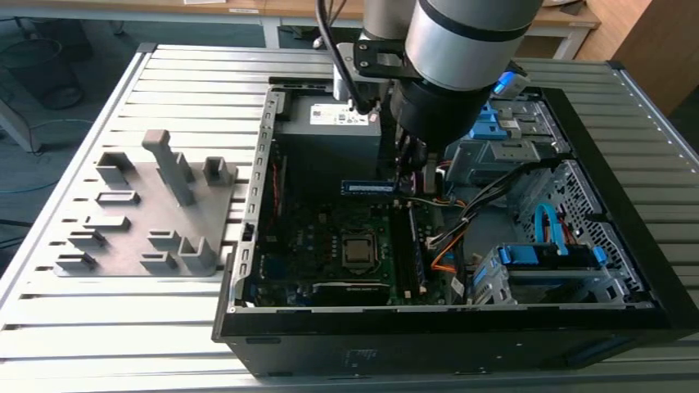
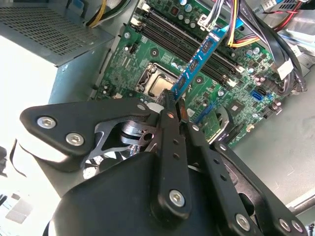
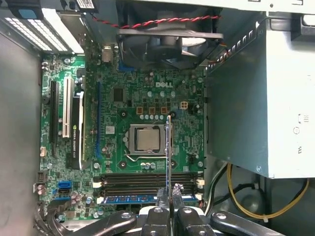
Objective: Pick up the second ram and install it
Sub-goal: 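Pick up the second ram and move it above second insertion slot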
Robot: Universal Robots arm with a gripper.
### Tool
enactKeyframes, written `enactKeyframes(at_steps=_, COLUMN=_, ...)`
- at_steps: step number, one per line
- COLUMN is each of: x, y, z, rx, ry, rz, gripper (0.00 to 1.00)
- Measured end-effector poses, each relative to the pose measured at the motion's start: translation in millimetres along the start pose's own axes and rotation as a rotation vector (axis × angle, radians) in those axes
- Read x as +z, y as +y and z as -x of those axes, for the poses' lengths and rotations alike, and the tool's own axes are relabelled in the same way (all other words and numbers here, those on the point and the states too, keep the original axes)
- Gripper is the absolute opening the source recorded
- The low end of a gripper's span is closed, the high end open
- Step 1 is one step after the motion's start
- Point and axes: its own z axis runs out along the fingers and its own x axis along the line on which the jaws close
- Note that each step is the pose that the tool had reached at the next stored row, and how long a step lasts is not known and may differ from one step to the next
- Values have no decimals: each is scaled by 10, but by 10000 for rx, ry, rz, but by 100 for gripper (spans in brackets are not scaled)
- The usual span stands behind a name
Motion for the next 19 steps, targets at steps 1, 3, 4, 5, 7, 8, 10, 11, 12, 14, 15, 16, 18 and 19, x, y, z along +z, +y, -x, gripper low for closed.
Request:
enactKeyframes(at_steps=1, x=7, y=-3, z=-2, rx=0, ry=0, rz=0, gripper=14)
enactKeyframes(at_steps=3, x=23, y=-9, z=-6, rx=0, ry=0, rz=0, gripper=14)
enactKeyframes(at_steps=4, x=30, y=-13, z=-8, rx=0, ry=0, rz=0, gripper=14)
enactKeyframes(at_steps=5, x=38, y=-16, z=-9, rx=1, ry=0, rz=0, gripper=14)
enactKeyframes(at_steps=7, x=54, y=-22, z=-12, rx=1, ry=0, rz=0, gripper=14)
enactKeyframes(at_steps=8, x=61, y=-25, z=-13, rx=0, ry=0, rz=0, gripper=14)
enactKeyframes(at_steps=10, x=77, y=-32, z=-16, rx=0, ry=0, rz=0, gripper=14)
enactKeyframes(at_steps=11, x=88, y=-38, z=-18, rx=0, ry=-1, rz=0, gripper=14)
enactKeyframes(at_steps=12, x=95, y=-42, z=-20, rx=1, ry=0, rz=0, gripper=14)
enactKeyframes(at_steps=14, x=111, y=-52, z=-22, rx=1, ry=0, rz=0, gripper=14)
enactKeyframes(at_steps=15, x=119, y=-57, z=-24, rx=0, ry=-1, rz=0, gripper=14)
enactKeyframes(at_steps=16, x=126, y=-62, z=-25, rx=1, ry=0, rz=0, gripper=14)
enactKeyframes(at_steps=18, x=142, y=-72, z=-27, rx=0, ry=-1, rz=0, gripper=14)
enactKeyframes(at_steps=19, x=149, y=-77, z=-29, rx=1, ry=1, rz=0, gripper=14)
